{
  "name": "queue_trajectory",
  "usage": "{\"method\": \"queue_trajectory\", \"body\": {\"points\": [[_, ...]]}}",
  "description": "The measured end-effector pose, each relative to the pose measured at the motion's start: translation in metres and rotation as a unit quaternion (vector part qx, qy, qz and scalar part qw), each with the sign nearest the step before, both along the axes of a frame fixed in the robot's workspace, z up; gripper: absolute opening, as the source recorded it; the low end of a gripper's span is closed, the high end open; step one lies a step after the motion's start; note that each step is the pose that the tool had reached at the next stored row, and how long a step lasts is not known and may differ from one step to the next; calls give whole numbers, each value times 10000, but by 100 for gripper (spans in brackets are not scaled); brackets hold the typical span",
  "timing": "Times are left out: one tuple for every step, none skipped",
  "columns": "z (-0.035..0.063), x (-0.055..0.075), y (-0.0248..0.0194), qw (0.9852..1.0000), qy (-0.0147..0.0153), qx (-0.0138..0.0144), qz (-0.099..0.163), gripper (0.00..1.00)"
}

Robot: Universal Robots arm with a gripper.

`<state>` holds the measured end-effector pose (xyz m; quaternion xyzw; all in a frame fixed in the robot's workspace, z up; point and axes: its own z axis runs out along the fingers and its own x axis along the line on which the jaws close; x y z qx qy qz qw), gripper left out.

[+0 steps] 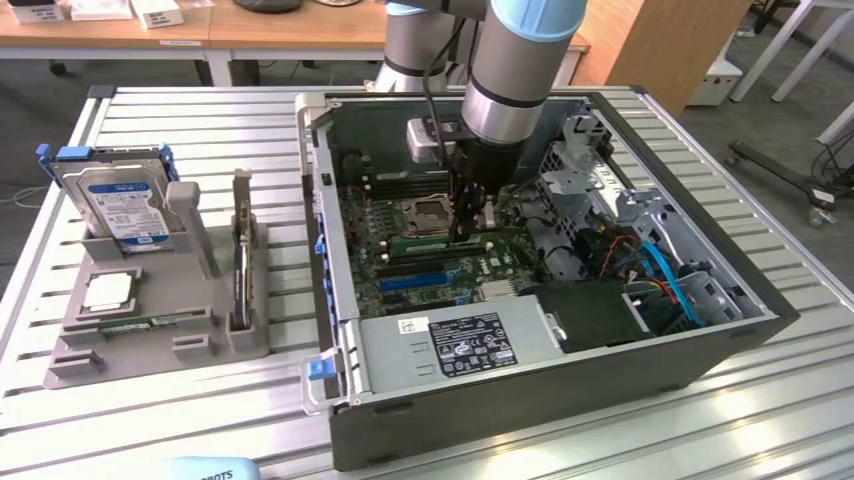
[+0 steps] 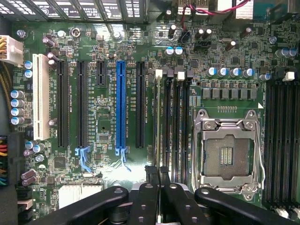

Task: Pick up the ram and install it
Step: 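Insert the ram into the slot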

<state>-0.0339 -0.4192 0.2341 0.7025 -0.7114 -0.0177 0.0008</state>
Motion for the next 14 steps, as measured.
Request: {"method": "queue_trajectory", "body": {"points": [[-1, 0, 0, 10000, 0, 0, 0, 11], [-3, 0, 0, 10000, 0, 0, 0, 11], [-6, -1, 2, 10000, 0, 1, 0, 11], [-6, -1, 4, 10000, 0, 1, 0, 11], [-7, 0, 6, 10000, 0, 0, 0, 11], [-7, -1, 7, 10000, 0, 0, -1, 11], [-8, -1, 8, 10000, 0, 0, -1, 11], [-8, -1, 10, 10000, 0, 1, -1, 11], [-8, -1, 11, 10000, 0, 0, -1, 11], [-8, -1, 11, 10000, 0, 0, 0, 11], [-8, 0, 12, 10000, 0, 0, -2, 11], [-8, 1, 12, 10000, 0, 0, -1, 11], [-8, 3, 12, 10000, 0, 0, -1, 11], [-8, 5, 12, 10000, 0, 0, 0, 11]]}}
